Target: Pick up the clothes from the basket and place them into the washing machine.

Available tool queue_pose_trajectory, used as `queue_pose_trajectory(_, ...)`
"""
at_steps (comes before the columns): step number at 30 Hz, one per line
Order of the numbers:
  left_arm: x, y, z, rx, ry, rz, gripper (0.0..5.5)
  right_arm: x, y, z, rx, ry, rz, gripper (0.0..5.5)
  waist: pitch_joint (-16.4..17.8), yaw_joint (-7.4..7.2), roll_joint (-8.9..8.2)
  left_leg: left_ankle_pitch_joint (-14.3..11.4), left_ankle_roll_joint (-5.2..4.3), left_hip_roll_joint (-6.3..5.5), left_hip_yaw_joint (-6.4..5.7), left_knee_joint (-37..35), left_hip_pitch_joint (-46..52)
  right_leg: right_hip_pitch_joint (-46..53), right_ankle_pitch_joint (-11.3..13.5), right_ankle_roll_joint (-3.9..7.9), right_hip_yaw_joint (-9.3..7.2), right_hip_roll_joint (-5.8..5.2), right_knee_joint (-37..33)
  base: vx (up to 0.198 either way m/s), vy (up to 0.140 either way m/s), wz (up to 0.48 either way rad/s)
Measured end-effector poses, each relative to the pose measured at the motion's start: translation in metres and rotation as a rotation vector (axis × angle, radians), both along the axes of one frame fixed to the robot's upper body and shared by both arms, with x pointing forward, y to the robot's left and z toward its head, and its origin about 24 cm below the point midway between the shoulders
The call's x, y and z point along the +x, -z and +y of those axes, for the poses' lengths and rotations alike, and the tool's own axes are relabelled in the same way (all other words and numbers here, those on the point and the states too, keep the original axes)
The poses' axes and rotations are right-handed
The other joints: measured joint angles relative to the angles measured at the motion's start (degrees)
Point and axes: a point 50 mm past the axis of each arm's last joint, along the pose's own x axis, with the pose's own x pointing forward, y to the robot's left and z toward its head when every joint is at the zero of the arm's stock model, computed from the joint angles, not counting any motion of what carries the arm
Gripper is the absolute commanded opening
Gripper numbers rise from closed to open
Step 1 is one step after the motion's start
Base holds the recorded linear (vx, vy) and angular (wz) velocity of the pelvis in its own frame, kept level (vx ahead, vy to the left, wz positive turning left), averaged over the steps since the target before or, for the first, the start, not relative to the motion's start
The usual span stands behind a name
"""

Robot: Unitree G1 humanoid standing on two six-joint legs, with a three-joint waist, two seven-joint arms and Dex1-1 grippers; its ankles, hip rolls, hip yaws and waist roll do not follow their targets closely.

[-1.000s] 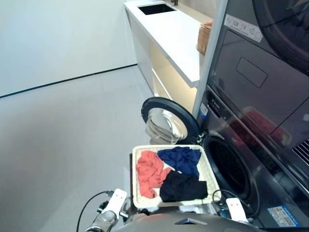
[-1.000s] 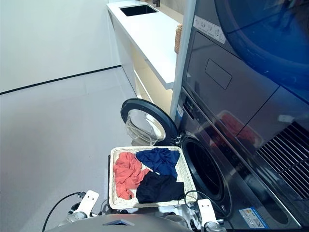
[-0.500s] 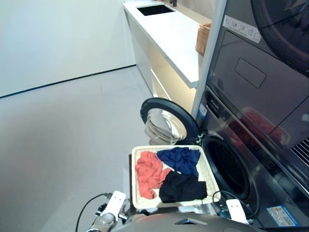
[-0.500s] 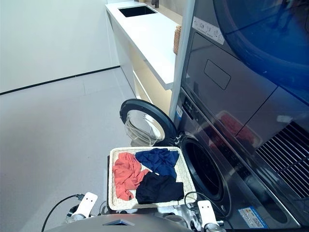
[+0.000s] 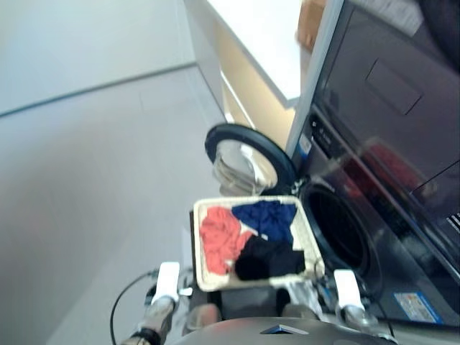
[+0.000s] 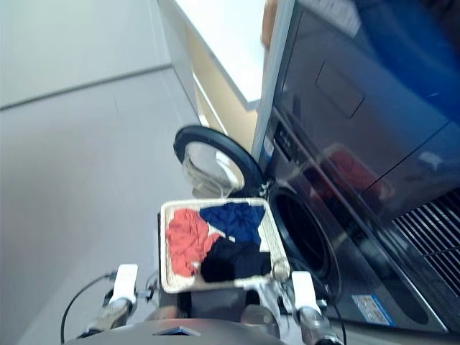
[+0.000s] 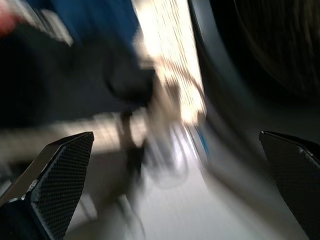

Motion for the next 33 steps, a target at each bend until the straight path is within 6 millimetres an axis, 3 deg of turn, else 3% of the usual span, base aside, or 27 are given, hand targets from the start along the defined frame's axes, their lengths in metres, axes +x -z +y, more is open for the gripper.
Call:
queue_pose_trajectory(2,0.027,-0.023,-0.006,-0.021,-0.009,-0.122,5.50,0.034,-0.038,0.017,0.018,-0.080,-0.194,5.50,1.95,-0.72,-0.23,-0.02,0.07,-0.05,0.16,1.54,-3.47,-4.68,-1.20,0.21,0.68,-0.25,4.01,-0.140,-0.016,-0.087)
queue_pose_trajectory(4,0.053,-0.046,-0.012,-0.028,-0.007,-0.229,5.50,0.062,-0.076,0.032,0.031,-0.135,-0.372,5.50,4.45,-0.77,-0.98,0.02,0.10,-0.18,1.06,2.71,-5.86,-9.19,-2.07,0.08,1.97,-0.44,8.33,-0.130,-0.021,-0.170)
queue_pose_trajectory(7,0.079,-0.078,-0.025,-0.022,0.028,-0.365,5.50,0.085,-0.117,0.042,0.037,-0.153,-0.544,5.50,7.36,-0.85,-1.72,-0.35,0.17,-0.48,0.95,6.00,-10.90,-16.04,-4.42,-0.12,2.73,-0.98,15.54,-0.097,-0.041,0.029)
queue_pose_trajectory(12,0.108,-0.129,-0.042,-0.031,0.039,-0.561,5.50,0.097,-0.169,0.056,0.056,-0.170,-0.756,5.50,12.28,-1.25,-2.03,-0.98,-0.17,-0.50,-1.00,13.30,-20.29,-25.89,-7.61,-1.54,2.29,-1.44,25.86,-0.106,-0.033,0.201)
queue_pose_trajectory(17,0.115,-0.155,-0.047,-0.040,0.023,-0.666,5.50,0.097,-0.212,0.070,0.066,-0.215,-0.939,5.50,13.96,-2.30,-2.39,-2.50,-1.08,0.40,-2.64,19.57,-28.31,-33.44,-9.28,-2.63,2.11,-1.22,31.71,-0.110,-0.013,0.079)
queue_pose_trajectory(23,0.126,-0.185,-0.053,-0.001,0.005,-0.771,5.50,0.093,-0.249,0.094,0.100,-0.288,-1.094,5.50,15.23,-2.51,-2.62,-3.17,-1.76,1.43,-3.56,25.30,-36.41,-41.37,-9.98,-3.67,2.06,-0.45,37.26,-0.096,-0.001,0.001)
queue_pose_trajectory(27,0.131,-0.196,-0.055,0.033,-0.009,-0.807,5.50,0.092,-0.262,0.107,0.111,-0.325,-1.142,5.50,15.31,-2.59,-2.67,-3.30,-1.92,1.66,-3.86,27.97,-41.28,-46.50,-10.24,-4.12,2.50,-0.40,40.14,-0.048,0.014,-0.001)
queue_pose_trajectory(33,0.141,-0.201,-0.051,0.084,-0.054,-0.789,5.50,0.090,-0.264,0.116,0.127,-0.354,-1.158,5.50,15.49,-2.68,-2.75,-3.28,-1.88,2.01,-3.81,29.78,-45.33,-50.46,-9.86,-4.15,2.81,-0.28,41.02,0.000,0.000,0.000)
